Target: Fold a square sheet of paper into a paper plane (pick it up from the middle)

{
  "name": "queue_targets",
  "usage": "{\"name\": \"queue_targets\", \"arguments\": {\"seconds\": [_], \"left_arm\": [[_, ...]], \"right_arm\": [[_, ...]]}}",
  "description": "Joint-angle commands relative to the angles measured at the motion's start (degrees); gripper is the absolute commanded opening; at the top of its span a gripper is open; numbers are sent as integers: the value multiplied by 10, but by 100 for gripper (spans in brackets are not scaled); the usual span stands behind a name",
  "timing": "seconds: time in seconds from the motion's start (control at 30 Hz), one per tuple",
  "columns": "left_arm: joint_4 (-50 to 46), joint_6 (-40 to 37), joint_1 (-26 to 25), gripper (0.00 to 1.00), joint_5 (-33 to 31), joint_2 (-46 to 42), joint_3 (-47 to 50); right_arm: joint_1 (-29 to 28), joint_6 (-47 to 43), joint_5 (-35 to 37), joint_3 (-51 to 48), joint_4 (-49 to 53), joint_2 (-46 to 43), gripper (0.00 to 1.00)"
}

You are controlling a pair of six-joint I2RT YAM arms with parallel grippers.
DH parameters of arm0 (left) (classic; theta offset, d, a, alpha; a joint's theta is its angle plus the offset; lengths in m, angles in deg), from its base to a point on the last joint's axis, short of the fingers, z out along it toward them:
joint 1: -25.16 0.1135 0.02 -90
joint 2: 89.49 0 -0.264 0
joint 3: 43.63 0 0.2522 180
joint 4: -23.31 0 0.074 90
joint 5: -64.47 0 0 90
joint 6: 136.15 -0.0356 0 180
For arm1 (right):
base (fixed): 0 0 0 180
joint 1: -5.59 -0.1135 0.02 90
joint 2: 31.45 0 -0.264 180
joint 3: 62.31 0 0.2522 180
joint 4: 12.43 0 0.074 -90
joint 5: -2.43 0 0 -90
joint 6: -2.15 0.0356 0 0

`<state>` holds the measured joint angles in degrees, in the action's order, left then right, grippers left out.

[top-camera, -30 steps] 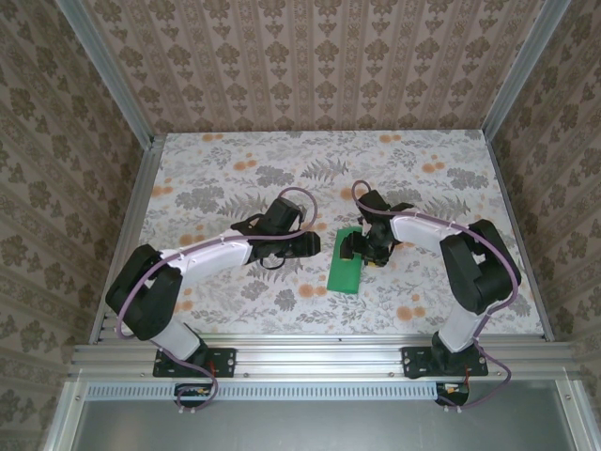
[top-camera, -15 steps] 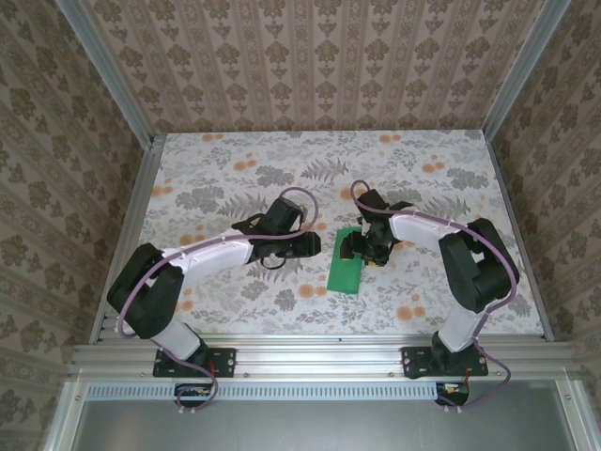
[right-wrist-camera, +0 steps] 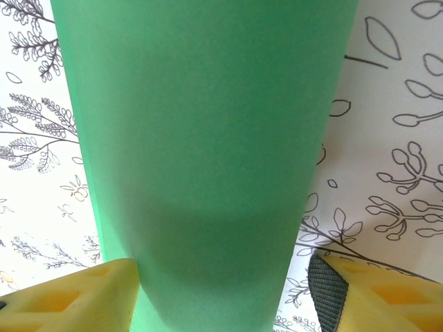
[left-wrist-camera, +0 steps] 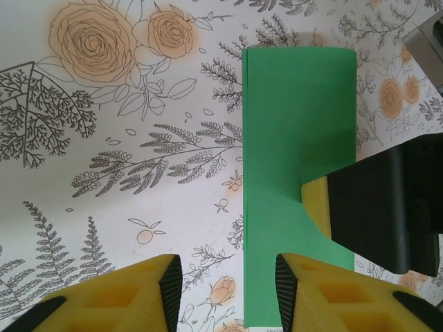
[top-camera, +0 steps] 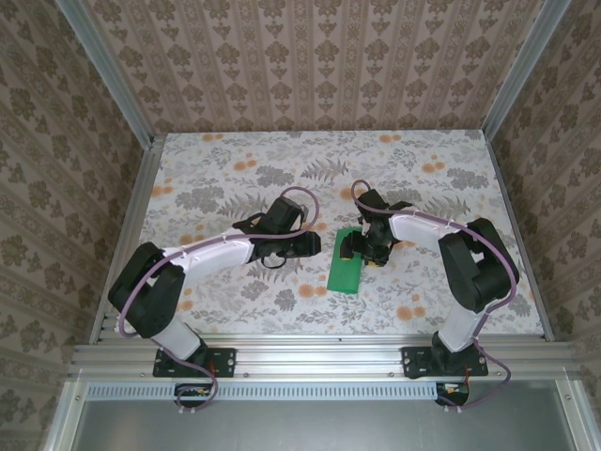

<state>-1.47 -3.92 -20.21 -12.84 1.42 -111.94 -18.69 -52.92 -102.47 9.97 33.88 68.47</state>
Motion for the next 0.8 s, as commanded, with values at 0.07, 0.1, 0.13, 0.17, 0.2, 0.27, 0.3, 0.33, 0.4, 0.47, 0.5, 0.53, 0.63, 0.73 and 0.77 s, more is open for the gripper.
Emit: {"name": "queue_targets", "arguments": {"seconds": [0.07, 0.1, 0.13, 0.17, 0.2, 0.27, 0.3, 0.33, 0.4, 0.47, 0.5, 0.53, 0.63, 0.73, 0.77], "left_arm": [[2, -12, -5, 37, 14, 15, -17], [3, -11, -5, 36, 15, 18, -18], [3, -11, -5, 33, 18, 20, -19], [3, -12, -5, 31, 20, 25, -21], [4, -11, -5, 29, 24, 28, -24], [3, -11, -6, 24, 31, 40, -33], [2, -11, -6, 23, 36, 44, -36], [2, -11, -7, 21, 40, 51, -41], [1, -10, -8, 14, 44, 61, -50], [-1, -10, -9, 12, 47, 72, -58], [-2, -9, -10, 12, 48, 76, -62], [-2, -8, -11, 12, 50, 81, -65], [2, -5, -13, 10, 60, 97, -73], [-1, -2, -16, 5, 74, 121, -89], [1, -1, -17, 4, 78, 128, -93]], "right_arm": [[-2, 2, 34, -6, 10, 31, 70], [-2, 0, 41, -7, 14, 31, 69], [-2, -1, 45, -8, 17, 33, 69], [-2, -2, 46, -9, 18, 34, 69], [-3, -2, 45, -10, 16, 35, 69], [-3, -1, 46, -14, 13, 37, 69], [-2, -1, 46, -15, 12, 38, 69], [-3, -1, 47, -14, 11, 40, 69], [-3, -1, 49, -15, 11, 42, 69], [-3, -1, 51, -14, 11, 45, 69], [-3, 0, 51, -14, 11, 47, 69], [-3, 1, 51, -13, 11, 49, 69], [-3, 1, 52, -12, 11, 51, 69], [-3, 0, 51, -12, 11, 52, 69], [-3, 0, 51, -12, 11, 51, 69]]}}
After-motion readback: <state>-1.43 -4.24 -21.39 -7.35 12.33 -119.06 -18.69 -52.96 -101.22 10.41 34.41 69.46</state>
